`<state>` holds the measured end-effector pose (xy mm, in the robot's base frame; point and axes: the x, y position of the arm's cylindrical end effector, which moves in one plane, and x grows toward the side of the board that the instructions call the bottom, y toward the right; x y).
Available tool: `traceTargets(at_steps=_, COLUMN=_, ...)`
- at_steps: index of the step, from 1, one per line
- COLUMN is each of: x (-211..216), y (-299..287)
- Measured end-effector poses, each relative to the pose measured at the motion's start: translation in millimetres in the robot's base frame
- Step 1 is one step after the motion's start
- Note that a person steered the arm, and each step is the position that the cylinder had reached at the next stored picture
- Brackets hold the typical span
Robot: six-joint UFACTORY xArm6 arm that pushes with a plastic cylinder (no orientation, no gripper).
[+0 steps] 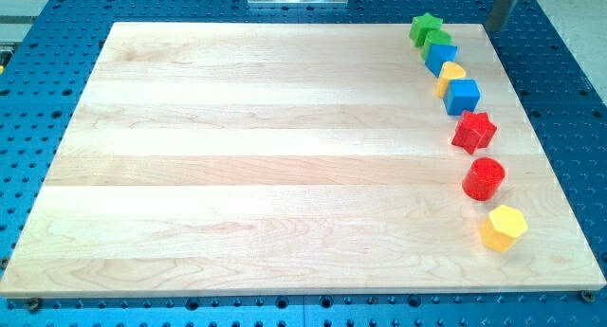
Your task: Slide the green star to the left
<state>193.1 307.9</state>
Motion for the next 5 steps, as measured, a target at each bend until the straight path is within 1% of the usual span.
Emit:
traceTargets(at_steps=1, x=17.9, y=-31.7)
traceTargets(at_steps=2, x=24.8, y=-51.4)
traceTargets(at_steps=4, x=24.8, y=-67.7)
traceTargets(at_steps=5, x=26.1, y=-133.7)
